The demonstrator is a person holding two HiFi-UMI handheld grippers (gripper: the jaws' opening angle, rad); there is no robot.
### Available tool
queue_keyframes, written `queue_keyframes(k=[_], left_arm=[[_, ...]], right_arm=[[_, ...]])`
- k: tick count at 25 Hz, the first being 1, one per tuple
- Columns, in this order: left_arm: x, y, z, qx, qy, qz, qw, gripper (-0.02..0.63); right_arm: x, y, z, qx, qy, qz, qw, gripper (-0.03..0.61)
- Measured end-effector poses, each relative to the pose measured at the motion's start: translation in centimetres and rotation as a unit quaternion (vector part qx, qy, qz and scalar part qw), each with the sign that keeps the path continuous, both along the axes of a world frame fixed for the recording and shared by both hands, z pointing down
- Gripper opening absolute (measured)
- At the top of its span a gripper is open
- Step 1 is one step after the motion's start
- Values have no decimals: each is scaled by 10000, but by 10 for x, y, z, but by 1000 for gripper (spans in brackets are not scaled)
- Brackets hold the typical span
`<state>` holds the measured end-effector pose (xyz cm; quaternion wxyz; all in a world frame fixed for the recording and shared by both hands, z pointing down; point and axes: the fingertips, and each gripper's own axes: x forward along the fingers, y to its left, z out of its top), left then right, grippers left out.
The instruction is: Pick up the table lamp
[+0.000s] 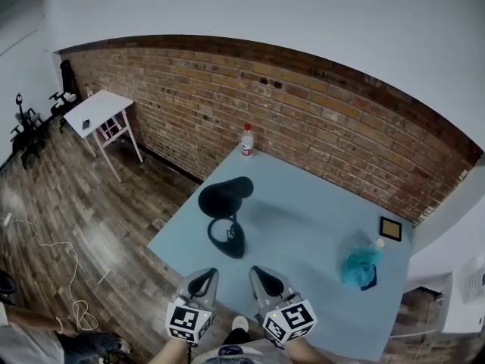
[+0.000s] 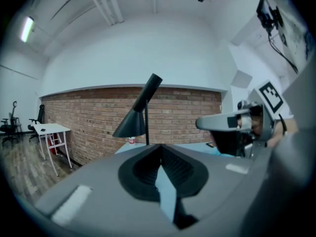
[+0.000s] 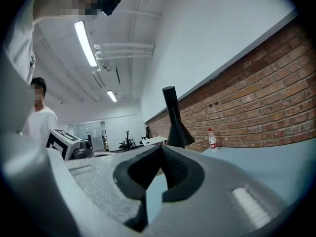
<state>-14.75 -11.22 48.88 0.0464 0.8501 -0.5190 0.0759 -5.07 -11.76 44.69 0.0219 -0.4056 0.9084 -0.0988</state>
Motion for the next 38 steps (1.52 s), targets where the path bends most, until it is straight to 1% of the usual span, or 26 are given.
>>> queue_keyframes(k=[5,12,16,23,27,34,38], left_arm=[[6,-43,4,-2,-27,9,10000,-9],[9,-71,22,-152,-115,127,9997,-9],[8,-85,29,-227,-106,192,9995,-9],[19,-97,56,-494,-176,530,9972,-8],[22,-107,73,-688,-144,531,9961,-8],[28,-117,97,-844,-207,707,9937,-8],[26,-122,113,-1068,-179,716,9915,-6]], right_arm=[[5,-46,-1,70,-43,-49,10000,-2],[10,-80,-4,131,10,25,9999,-2],[11,-89,1,57,5,74,10000,-2],[5,-100,12,-56,69,110,9999,-2],[7,-107,17,-118,104,170,9997,-2],[4,-119,24,-173,98,224,9996,-2],[-1,-124,29,-251,90,193,9995,-2]])
